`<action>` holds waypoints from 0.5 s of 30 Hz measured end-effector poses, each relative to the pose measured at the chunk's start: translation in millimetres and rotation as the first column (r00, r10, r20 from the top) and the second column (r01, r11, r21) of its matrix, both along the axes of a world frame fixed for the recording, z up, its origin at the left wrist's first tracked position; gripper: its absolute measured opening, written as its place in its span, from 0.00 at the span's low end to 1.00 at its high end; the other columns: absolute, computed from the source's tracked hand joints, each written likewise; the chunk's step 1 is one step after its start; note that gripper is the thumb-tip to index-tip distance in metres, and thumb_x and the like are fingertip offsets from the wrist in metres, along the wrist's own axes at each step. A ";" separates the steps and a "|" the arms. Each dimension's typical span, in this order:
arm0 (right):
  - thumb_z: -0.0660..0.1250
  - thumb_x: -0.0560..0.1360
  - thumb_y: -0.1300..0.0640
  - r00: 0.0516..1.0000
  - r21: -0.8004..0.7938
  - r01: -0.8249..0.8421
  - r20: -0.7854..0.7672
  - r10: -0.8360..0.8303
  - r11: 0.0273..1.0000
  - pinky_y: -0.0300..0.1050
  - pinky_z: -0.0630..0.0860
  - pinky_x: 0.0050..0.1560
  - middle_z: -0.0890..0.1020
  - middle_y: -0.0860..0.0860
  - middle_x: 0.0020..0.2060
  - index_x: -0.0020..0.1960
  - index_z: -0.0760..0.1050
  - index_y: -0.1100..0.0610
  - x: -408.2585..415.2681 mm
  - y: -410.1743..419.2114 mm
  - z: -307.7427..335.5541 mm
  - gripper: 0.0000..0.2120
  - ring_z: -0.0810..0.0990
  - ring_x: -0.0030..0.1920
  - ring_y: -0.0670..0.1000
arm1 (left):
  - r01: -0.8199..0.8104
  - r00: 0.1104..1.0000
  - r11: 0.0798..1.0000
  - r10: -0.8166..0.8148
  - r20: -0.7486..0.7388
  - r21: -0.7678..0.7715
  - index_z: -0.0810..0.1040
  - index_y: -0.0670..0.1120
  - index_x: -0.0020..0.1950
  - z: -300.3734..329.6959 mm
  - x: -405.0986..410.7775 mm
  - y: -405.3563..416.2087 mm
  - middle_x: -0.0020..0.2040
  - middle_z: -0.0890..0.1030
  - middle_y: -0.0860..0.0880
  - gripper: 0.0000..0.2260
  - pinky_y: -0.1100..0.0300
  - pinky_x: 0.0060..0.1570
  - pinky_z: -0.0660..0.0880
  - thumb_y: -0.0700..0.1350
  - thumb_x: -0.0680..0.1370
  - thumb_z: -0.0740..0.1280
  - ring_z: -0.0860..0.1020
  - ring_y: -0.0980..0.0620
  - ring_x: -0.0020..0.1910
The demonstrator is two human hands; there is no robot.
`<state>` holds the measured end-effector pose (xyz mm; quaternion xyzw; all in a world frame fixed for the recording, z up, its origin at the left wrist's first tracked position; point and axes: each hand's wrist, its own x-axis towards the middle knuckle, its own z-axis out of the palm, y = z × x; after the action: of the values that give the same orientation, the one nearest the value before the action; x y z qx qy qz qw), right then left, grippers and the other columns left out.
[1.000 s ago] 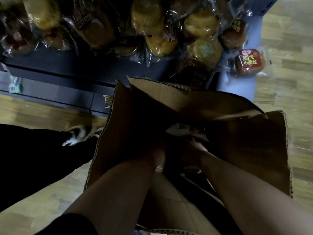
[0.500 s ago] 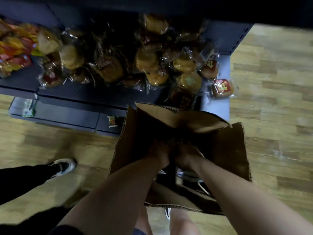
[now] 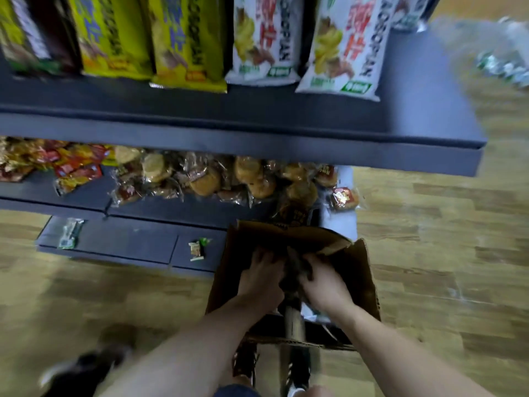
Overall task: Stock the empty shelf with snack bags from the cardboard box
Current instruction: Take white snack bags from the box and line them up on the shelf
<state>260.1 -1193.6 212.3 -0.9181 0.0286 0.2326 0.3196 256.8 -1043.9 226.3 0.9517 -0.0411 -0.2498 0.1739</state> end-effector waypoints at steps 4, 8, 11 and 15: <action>0.60 0.77 0.48 0.991 -0.045 0.019 0.134 -0.012 0.999 0.48 0.76 0.49 0.74 0.50 0.61 0.67 0.66 0.44 -10.2 -4.6 27.4 0.19 0.77 0.56 0.54 | 0.064 0.987 0.998 -0.065 0.150 0.007 0.63 0.54 0.68 31.6 -9.4 6.6 0.71 0.58 0.52 0.25 0.49 0.55 0.73 0.41 0.72 0.62 0.58 0.45 0.68; 0.62 0.76 0.50 0.958 -0.049 0.022 0.288 -0.007 0.999 0.46 0.75 0.51 0.72 0.50 0.60 0.66 0.68 0.46 -17.7 -10.7 51.2 0.18 0.74 0.59 0.53 | 0.113 0.948 0.993 -0.113 0.298 0.018 0.58 0.60 0.71 60.0 -14.9 12.1 0.71 0.56 0.55 0.28 0.54 0.61 0.68 0.43 0.73 0.60 0.57 0.48 0.68; 0.63 0.75 0.51 0.911 -0.016 0.004 0.411 0.003 1.000 0.45 0.75 0.52 0.72 0.47 0.60 0.63 0.70 0.47 -22.5 -16.0 65.4 0.17 0.73 0.60 0.50 | 0.110 0.919 0.994 -0.092 0.383 -0.026 0.59 0.59 0.71 71.9 -20.1 19.1 0.71 0.59 0.56 0.28 0.53 0.63 0.68 0.44 0.72 0.59 0.58 0.48 0.67; 0.64 0.73 0.52 0.844 0.037 -0.005 0.536 -0.016 0.999 0.41 0.73 0.57 0.72 0.44 0.60 0.62 0.72 0.49 -28.4 -18.9 83.8 0.17 0.73 0.61 0.48 | 0.185 0.831 0.981 -0.123 0.542 -0.062 0.62 0.58 0.67 84.7 -27.0 32.7 0.62 0.71 0.54 0.29 0.57 0.40 0.80 0.48 0.65 0.56 0.67 0.49 0.56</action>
<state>231.7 -1212.5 296.2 -0.9403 -0.0636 -0.0332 0.3326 229.8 -1011.2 311.0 0.9657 -0.1784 0.0152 0.1878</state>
